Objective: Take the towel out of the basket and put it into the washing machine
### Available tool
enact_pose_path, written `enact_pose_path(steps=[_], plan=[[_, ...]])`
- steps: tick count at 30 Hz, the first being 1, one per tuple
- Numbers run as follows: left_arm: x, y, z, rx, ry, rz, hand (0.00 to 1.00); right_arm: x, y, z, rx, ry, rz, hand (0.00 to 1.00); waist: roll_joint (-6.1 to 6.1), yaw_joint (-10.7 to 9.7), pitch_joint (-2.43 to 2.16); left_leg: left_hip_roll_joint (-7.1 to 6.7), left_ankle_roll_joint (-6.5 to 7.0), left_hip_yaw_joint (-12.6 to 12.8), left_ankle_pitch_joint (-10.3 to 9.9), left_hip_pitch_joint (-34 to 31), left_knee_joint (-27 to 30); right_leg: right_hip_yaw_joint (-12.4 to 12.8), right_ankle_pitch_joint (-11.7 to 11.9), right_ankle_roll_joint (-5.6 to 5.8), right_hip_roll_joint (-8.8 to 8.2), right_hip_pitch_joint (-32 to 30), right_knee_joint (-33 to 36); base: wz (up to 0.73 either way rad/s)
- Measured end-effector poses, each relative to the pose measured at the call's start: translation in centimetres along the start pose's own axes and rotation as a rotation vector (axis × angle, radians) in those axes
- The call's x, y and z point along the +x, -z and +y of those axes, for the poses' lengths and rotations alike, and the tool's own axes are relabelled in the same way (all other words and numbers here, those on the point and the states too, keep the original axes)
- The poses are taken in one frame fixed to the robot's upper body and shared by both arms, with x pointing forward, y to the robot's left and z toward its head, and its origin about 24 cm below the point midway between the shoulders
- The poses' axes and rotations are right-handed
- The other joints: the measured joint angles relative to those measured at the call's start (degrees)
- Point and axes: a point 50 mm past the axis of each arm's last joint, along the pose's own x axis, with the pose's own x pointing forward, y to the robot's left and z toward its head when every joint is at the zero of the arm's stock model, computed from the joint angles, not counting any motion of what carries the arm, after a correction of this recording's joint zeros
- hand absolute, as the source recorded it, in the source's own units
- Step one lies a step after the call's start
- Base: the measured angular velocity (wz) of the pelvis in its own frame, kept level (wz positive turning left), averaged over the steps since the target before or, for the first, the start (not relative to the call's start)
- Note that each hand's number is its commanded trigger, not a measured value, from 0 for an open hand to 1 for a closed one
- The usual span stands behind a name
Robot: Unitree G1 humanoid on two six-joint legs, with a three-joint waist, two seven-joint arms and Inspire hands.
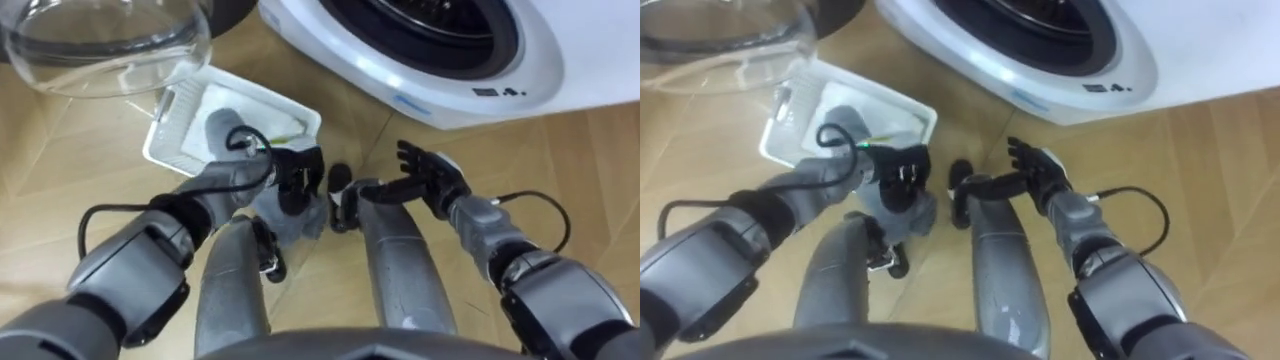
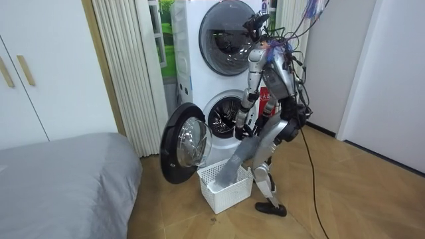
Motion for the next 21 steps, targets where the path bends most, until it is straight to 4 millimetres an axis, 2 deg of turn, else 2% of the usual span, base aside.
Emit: enact_pose_path(steps=[4,8,11,14,15,18,21], plan=[[0.0,-1.1,1.0,-0.225,-0.059,-0.092,1.00,0.0,0.2,0.1,-0.001,-0.007,0.006,0.00,0.05,1.4,-0.02,-0.02,0.05,0.0,0.1,0.9,-0.3,0.0,0.0,0.08,-0.23,0.9,-0.2,0.00],[-0.2,-1.3,0.7,-0.379,-0.052,-0.135,1.00,-0.1,-0.2,-0.3,-0.020,-0.004,-0.011,0.00,0.03,2.3,-0.04,-0.07,0.14,0.0,0.1,0.9,-0.3,-0.1,0.0,0.11,-0.43,1.0,0.0,0.02],[-0.4,-1.4,0.5,-0.526,-0.049,-0.178,1.00,-0.1,-0.2,-0.4,-0.044,-0.003,-0.012,0.00,-0.02,2.5,-0.09,-0.13,0.17,-0.2,0.3,0.8,-0.3,-0.3,-0.1,0.15,-0.60,1.0,0.1,0.06],[-0.4,-2.1,0.5,-0.695,-0.015,-0.249,1.00,0.0,-0.1,0.3,-0.089,-0.025,-0.003,0.00,-0.07,2.4,-0.23,-0.10,0.13,-0.3,0.5,0.9,-0.2,-0.7,0.0,0.12,-0.80,1.5,0.0,0.06],[-0.3,-2.5,0.3,-0.775,-0.002,-0.281,1.00,0.0,0.1,0.7,-0.099,-0.035,0.004,0.00,0.00,2.3,-0.33,-0.10,0.12,-0.5,0.7,1.2,-0.4,-1.2,0.0,0.13,-0.91,2.1,0.0,0.17],[-0.3,-3.0,-0.7,-0.944,0.050,-0.347,1.00,-0.2,0.8,1.2,-0.124,-0.059,0.019,0.00,-0.18,2.1,-1.35,-0.03,0.09,-1.3,0.9,1.5,-0.4,-2.2,0.0,0.14,-1.01,3.3,-1.0,0.15],[-0.5,-2.6,-2.1,-1.089,0.105,-0.356,1.00,-0.4,1.6,1.6,-0.120,-0.076,0.038,0.00,-0.80,1.8,-1.78,-0.11,0.11,-1.4,1.2,3.1,-1.7,-2.7,0.3,0.19,-1.03,5.0,-2.2,0.06]])
